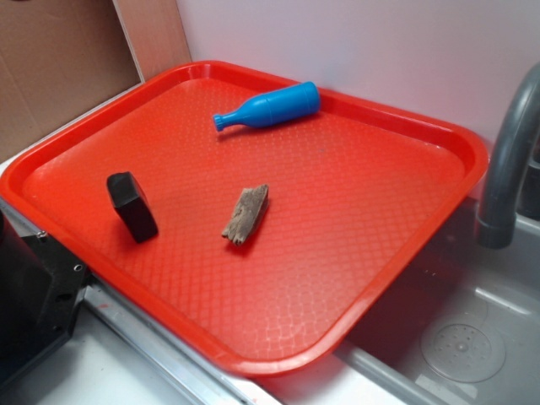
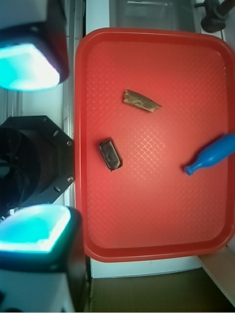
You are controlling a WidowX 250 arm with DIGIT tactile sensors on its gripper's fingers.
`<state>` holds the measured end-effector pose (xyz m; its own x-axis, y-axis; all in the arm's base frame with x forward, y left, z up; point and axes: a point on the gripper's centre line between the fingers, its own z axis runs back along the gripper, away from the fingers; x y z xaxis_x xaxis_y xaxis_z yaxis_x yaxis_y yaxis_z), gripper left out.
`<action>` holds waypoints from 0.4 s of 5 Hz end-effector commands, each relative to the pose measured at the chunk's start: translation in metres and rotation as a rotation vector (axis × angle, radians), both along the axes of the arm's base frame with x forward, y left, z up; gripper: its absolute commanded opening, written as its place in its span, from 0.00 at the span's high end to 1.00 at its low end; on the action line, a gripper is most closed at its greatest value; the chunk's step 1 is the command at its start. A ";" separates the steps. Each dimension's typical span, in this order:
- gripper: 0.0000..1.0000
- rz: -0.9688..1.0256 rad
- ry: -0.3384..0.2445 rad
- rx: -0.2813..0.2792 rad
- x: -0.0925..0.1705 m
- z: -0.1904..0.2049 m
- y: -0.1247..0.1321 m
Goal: Grab the wood chip.
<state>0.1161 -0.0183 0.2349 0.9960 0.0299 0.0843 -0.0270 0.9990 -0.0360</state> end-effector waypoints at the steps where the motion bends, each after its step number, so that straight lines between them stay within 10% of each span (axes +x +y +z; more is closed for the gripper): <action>1: 0.00 0.000 0.000 0.000 0.000 0.000 0.000; 2: 0.00 0.196 0.036 -0.135 0.008 -0.012 -0.004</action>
<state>0.1216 -0.0223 0.2172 0.9695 0.2445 0.0187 -0.2388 0.9587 -0.1544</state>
